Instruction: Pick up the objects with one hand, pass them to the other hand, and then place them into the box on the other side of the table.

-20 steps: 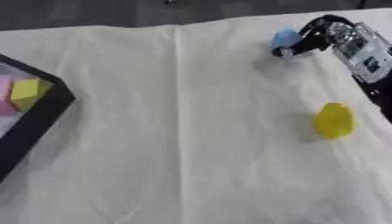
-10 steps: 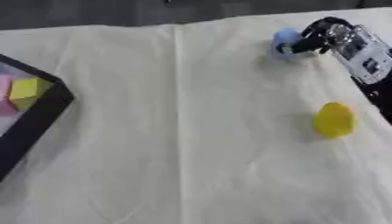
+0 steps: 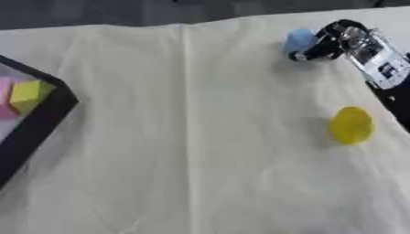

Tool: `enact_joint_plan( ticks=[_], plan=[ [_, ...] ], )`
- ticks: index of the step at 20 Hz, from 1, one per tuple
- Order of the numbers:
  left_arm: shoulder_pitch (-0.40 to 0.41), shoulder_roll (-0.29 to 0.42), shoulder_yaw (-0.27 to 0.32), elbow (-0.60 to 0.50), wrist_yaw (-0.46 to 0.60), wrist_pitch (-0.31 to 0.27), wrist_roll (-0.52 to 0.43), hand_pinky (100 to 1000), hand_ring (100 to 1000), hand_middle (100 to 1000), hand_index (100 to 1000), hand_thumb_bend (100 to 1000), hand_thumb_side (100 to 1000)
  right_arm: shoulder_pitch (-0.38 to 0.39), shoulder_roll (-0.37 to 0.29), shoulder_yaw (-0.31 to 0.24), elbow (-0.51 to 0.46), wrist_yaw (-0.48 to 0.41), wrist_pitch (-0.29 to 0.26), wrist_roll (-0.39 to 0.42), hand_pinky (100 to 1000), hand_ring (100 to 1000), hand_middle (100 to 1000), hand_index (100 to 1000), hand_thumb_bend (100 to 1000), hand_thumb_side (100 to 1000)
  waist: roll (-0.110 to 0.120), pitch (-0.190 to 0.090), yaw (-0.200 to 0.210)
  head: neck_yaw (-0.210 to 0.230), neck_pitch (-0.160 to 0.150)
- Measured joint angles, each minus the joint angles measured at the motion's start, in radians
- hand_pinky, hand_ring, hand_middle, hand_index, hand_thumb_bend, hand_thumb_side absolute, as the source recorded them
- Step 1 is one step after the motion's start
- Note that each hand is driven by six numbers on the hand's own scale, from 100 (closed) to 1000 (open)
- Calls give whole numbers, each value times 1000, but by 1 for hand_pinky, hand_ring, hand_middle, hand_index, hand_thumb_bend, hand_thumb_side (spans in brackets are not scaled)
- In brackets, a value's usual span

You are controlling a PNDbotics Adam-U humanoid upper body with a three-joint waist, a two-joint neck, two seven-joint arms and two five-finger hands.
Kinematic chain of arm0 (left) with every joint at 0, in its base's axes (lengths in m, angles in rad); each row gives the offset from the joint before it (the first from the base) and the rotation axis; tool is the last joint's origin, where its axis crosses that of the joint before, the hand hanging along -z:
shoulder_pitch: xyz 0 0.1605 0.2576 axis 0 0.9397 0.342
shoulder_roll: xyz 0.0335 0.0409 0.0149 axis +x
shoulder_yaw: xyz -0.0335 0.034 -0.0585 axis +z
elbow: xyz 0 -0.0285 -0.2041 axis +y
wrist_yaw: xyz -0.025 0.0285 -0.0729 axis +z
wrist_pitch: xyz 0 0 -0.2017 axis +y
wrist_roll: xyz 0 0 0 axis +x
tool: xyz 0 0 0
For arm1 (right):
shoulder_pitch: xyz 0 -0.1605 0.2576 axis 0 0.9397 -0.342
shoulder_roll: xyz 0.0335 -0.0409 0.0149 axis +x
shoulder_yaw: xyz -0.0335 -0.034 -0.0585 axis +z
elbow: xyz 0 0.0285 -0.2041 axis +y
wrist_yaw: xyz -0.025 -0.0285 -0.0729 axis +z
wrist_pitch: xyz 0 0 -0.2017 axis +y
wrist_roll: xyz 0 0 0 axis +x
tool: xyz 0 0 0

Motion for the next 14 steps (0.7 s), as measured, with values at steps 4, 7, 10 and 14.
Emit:
enact_joint_plan(
  ticks=[4,7,10,14],
  plan=[
    [1,0,0,0,0,1,1,725,651,585,699,100,439,1,0,0,0,-30,5,-34,714,664,626,726,498,252,0,0,0,0,0],
    [1,0,0,0,0,1,1,725,651,585,699,100,439,1,0,0,0,-47,6,-53,712,656,620,720,485,259,0,0,0,0,0],
    [1,0,0,0,1,1,1,725,651,585,699,100,439,3,0,0,0,-63,8,-71,711,651,615,715,461,257,-4,0,2,0,0],
    [1,0,0,0,1,1,2,726,652,585,699,100,439,8,0,0,0,-79,10,-89,709,648,608,707,458,229,-4,0,3,0,0]
  ],
)
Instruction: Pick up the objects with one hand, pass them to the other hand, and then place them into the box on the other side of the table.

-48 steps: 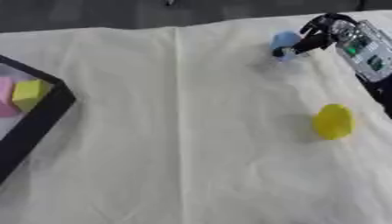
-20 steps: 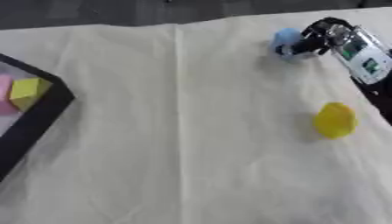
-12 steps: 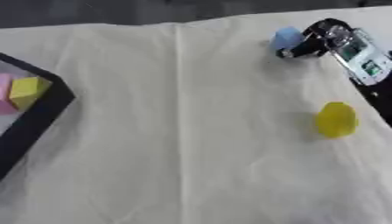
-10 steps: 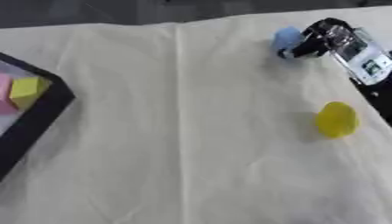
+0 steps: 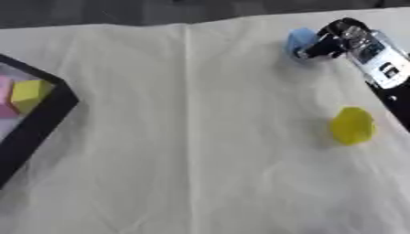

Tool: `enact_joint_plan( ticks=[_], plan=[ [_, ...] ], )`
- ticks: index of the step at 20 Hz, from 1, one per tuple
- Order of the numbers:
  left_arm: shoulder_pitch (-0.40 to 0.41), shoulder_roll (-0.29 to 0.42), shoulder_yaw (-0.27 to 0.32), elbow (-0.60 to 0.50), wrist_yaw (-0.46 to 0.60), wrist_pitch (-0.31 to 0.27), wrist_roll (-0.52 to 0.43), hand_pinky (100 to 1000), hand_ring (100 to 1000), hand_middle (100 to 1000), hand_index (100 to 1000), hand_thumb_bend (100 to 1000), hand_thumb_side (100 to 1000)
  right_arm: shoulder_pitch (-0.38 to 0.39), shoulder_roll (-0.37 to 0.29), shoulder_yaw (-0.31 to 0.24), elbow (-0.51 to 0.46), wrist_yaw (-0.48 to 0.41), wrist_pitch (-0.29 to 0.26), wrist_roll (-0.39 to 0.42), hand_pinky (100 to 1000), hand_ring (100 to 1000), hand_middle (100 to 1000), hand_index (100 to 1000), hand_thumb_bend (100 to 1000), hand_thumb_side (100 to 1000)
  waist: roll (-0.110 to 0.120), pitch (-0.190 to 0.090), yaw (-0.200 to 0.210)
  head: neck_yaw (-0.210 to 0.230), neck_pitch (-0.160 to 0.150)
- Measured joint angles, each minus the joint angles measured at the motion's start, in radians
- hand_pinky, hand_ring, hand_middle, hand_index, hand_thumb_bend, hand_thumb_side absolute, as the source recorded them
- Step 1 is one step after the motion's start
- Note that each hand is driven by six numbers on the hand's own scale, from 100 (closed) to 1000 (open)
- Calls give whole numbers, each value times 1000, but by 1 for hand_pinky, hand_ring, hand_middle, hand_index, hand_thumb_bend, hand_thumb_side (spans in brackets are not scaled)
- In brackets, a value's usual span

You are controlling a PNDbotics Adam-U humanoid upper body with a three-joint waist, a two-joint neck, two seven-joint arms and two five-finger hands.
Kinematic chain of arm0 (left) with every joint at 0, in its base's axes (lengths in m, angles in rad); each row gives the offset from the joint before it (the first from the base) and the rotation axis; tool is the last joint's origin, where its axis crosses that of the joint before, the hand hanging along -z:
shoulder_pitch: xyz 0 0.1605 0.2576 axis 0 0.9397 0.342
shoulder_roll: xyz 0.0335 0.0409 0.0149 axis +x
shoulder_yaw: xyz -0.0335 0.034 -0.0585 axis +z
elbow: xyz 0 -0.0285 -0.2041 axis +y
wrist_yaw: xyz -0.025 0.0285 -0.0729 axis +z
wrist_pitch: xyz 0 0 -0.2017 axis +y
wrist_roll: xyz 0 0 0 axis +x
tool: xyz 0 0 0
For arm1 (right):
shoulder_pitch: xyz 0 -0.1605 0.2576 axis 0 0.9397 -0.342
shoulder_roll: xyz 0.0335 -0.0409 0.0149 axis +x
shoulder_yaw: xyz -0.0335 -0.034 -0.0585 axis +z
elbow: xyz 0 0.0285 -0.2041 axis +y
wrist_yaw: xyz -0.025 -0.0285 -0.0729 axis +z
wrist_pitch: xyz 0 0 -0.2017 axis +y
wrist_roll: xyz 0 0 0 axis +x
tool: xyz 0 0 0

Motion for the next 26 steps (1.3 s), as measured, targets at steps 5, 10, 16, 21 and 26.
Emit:
enact_joint_plan(
  ticks=[5,10,16,21,26],
  plan=[
    [0,0,0,0,0,0,0,725,652,585,700,100,440,1,0,0,-1,-13,1,-14,703,627,584,683,452,128,0,0,0,0,0],
    [0,0,0,0,0,0,0,725,652,585,700,100,442,1,0,0,-1,-37,3,-38,689,601,541,637,432,100,0,0,1,0,-1],
    [5,0,0,0,0,1,1,724,652,585,700,100,444,2,0,0,-1,-82,5,-80,674,572,503,588,418,100,0,0,-1,0,-1],
    [7,-1,0,0,1,2,1,723,651,586,700,100,445,10,0,0,-4,-136,4,-117,668,560,489,568,412,100,0,0,-4,0,-1],
    [9,-1,0,1,1,2,1,724,651,586,700,100,443,14,0,0,-25,-179,6,-134,662,549,483,562,401,100,0,0,-11,2,0]
  ],
)
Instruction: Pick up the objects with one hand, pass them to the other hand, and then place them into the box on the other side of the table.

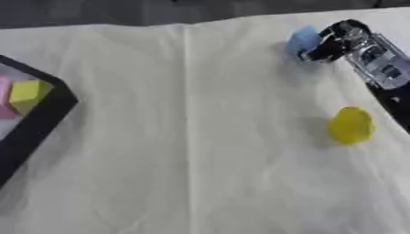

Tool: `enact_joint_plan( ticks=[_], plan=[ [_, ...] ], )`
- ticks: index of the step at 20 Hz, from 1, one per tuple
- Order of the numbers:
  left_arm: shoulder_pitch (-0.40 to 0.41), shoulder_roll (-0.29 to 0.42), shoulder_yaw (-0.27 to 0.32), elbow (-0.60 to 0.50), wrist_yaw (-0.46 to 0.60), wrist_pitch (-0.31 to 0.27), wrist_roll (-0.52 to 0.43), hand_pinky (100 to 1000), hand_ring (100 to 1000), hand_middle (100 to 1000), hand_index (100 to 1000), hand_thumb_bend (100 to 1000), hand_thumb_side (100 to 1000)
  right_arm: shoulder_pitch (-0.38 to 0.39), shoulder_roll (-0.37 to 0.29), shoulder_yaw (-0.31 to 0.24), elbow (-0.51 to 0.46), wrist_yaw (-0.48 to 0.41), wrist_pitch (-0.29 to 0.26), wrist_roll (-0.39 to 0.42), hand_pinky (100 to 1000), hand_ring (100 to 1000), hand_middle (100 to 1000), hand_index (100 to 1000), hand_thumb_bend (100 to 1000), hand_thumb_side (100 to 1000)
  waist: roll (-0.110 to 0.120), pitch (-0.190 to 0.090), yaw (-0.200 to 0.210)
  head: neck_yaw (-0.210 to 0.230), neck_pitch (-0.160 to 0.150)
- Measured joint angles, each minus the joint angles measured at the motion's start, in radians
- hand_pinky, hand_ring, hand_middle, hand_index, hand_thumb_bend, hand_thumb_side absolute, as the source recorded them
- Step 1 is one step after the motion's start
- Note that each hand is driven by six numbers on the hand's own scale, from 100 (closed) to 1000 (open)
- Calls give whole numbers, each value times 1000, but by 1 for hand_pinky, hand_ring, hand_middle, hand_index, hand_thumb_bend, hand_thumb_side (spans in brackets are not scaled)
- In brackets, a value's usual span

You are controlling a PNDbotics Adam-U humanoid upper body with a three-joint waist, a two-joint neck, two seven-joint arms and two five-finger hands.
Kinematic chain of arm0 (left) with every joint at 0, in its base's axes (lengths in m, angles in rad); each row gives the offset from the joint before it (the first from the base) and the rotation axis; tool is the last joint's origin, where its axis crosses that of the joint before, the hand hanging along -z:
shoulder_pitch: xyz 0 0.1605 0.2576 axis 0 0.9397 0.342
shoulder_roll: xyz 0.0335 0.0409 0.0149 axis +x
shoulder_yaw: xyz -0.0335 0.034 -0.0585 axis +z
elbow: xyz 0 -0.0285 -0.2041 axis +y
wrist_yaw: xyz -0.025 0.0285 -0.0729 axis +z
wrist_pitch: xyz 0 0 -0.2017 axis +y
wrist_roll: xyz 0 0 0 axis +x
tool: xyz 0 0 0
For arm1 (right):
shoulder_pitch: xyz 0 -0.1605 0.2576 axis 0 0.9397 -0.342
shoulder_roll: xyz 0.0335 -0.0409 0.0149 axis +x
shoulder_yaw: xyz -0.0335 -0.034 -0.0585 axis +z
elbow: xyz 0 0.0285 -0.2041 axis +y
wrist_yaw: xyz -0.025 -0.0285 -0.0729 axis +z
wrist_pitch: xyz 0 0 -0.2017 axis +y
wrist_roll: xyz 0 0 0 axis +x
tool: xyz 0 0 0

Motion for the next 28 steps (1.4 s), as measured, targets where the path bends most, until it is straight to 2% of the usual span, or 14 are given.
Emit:
enact_joint_plan(
  ticks=[11,18,28],
  plan=[
    [10,0,1,5,3,0,0,725,651,587,700,100,442,44,-41,9,-136,-44,4,-3,664,540,480,562,401,100,0,-1,-14,7,11],
    [21,1,6,6,4,0,1,726,651,587,700,100,439,93,-91,12,-278,-73,0,9,661,527,476,557,392,100,0,-4,-26,14,26],
    [26,2,9,5,7,2,4,726,650,587,700,100,432,177,-116,-25,-517,-206,-1,-39,648,507,469,550,360,100,0,-21,-32,21,35]
  ],
)
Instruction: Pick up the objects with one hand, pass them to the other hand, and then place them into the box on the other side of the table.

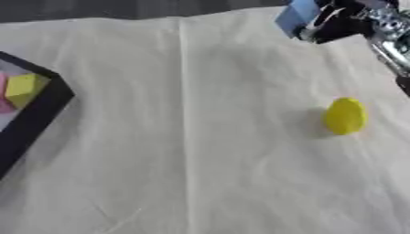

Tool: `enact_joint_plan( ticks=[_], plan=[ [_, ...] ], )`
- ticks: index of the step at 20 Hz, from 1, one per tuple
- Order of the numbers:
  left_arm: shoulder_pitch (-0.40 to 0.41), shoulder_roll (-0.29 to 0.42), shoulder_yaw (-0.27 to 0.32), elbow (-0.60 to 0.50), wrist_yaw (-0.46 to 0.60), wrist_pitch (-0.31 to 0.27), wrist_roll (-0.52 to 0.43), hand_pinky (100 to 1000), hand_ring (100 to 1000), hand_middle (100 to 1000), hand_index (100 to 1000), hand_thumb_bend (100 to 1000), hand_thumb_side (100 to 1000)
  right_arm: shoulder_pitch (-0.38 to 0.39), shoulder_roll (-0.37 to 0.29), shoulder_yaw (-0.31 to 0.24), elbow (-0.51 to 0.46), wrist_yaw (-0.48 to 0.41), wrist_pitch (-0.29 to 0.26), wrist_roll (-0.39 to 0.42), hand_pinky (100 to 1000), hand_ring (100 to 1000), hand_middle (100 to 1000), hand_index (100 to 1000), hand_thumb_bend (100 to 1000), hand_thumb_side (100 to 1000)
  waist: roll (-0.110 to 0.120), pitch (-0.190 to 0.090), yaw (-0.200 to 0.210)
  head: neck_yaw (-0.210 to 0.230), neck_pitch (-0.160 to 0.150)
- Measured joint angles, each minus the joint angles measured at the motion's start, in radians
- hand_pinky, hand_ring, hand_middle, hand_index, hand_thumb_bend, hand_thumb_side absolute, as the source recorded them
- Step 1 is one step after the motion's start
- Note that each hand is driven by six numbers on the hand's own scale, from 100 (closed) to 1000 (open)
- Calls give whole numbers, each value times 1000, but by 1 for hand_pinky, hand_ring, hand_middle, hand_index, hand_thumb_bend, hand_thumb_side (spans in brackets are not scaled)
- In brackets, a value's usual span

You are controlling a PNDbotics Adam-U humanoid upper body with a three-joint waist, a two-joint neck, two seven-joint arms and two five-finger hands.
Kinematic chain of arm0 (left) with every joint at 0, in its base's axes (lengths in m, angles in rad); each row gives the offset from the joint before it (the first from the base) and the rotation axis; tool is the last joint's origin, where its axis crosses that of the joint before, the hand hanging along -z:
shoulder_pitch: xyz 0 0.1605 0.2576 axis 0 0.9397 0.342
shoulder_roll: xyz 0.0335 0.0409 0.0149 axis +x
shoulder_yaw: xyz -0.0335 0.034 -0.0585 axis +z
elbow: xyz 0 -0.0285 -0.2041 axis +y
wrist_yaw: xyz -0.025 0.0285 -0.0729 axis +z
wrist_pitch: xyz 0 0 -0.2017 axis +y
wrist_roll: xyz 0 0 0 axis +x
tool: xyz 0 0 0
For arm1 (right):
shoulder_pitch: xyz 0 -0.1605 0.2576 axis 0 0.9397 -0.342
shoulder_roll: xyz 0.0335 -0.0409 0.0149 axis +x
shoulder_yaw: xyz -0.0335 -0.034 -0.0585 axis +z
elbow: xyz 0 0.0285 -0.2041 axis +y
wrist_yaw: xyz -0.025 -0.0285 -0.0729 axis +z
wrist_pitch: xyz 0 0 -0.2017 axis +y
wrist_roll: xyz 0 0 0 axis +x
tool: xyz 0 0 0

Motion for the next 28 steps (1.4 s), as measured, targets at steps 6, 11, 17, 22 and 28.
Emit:
enact_joint_plan(
  ticks=[6,11,17,22,28],
  plan=[
    [0,8,4,-3,1,-1,2,726,650,587,701,100,421,54,8,-24,-144,-30,-5,-41,650,505,467,548,356,100,0,-8,-4,4,7],
    [-9,23,5,-13,2,-2,2,726,651,588,702,100,406,91,50,-31,-225,-21,-11,-46,651,501,465,546,350,100,0,-14,-7,6,9],
    [-27,45,10,-26,6,-3,2,725,652,589,703,100,396,128,120,-37,-287,8,-33,-47,649,496,464,545,339,100,2,-29,-13,11,17],
    [-47,60,10,-37,11,-4,-1,726,654,592,705,108,380,149,180,-34,-305,24,-56,-39,643,488,462,543,331,100,2,-53,-18,17,28],
    [-88,78,10,-54,11,-8,-9,727,657,595,706,127,356,154,245,-19,-306,24,-91,-29,641,483,461,542,321,100,2,-55,-18,22,43]
  ],
)
